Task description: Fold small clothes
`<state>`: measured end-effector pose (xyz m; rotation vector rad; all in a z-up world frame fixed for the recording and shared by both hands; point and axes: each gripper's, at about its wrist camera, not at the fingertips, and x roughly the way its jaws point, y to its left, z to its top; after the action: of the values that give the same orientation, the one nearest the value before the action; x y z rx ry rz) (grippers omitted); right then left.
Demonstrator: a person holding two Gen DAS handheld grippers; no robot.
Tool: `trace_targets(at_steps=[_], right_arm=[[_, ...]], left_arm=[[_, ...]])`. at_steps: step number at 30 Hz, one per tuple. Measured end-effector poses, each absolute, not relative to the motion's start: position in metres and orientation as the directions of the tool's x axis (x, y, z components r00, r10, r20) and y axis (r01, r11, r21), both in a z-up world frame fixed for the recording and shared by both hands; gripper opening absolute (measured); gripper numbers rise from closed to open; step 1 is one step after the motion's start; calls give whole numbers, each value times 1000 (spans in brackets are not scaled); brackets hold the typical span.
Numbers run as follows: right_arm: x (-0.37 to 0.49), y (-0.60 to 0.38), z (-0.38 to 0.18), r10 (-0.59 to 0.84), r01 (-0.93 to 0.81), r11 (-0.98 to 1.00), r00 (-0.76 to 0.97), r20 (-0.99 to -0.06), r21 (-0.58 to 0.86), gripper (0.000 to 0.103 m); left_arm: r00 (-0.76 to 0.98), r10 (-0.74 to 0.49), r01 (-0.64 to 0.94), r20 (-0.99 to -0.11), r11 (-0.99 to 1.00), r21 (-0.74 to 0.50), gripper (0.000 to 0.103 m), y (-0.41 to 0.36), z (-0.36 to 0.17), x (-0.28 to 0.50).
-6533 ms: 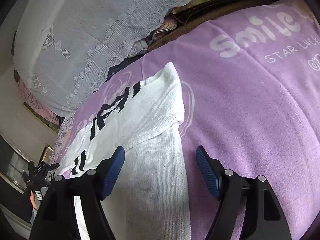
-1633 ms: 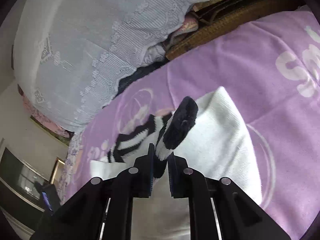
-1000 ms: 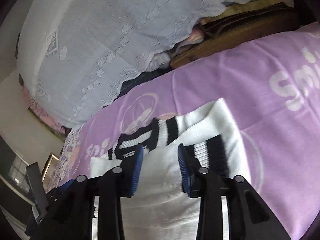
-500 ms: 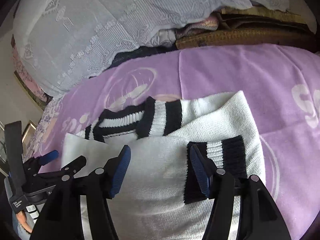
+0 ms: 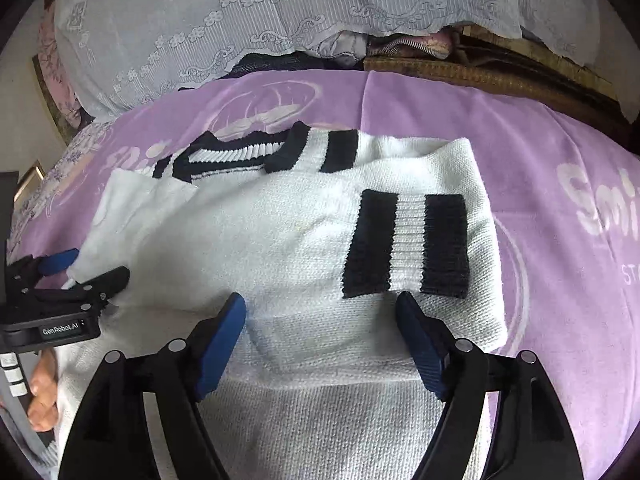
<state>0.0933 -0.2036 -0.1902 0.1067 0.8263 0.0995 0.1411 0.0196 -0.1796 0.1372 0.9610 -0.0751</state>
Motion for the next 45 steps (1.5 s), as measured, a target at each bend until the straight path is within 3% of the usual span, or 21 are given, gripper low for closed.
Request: trace_targets(at_steps=[8, 14, 21, 25, 29, 31, 32, 33, 35, 42, 45], right_arm=[[45, -228, -180, 170, -19, 973, 727, -665, 228, 78], [11, -240, -193, 210, -4, 959, 684, -699, 283, 82], [-23, -233, -195, 202, -42, 971, 669, -715, 236, 87], [-39, -210, -196, 108, -83, 994, 668, -737, 69, 89], [-45, -190, -168, 90, -120, 993, 746, -660, -1, 89], [-39, -172, -161, 109, -170, 985, 741, -662, -29, 85], [-36, -163, -163, 105, -184, 982, 736, -668, -48, 76], [-30, -156, -168, 100, -197, 978, 722, -684, -65, 61], [-17, -145, -193, 86, -234, 968, 639, -764, -86, 48], [-50, -163, -191, 136, -229, 973, 639, -758, -19, 50], [-90, -167, -178, 220, -274, 961, 650, -728, 45, 50]], left_arm=[[562, -82, 119, -823, 993, -18, 99, 45, -176, 98], [547, -59, 120, -835, 993, 8, 99, 56, -185, 56], [569, -25, 130, -822, 990, 60, 99, 53, -183, 19], [566, -32, 129, -824, 990, 51, 99, 56, -179, 10], [614, -82, 165, -785, 986, 25, 98, 47, -148, 5], [618, -99, 210, -780, 977, 42, 98, 28, -141, 7], [617, -88, 224, -782, 972, 68, 98, 18, -142, 9], [613, -63, 234, -788, 966, 105, 98, 7, -149, 12], [554, 11, 260, -832, 948, 186, 99, -11, -177, 19], [521, -69, 261, -851, 962, 82, 99, 9, -178, -8], [535, -129, 305, -835, 951, 49, 99, 15, -167, -39]])
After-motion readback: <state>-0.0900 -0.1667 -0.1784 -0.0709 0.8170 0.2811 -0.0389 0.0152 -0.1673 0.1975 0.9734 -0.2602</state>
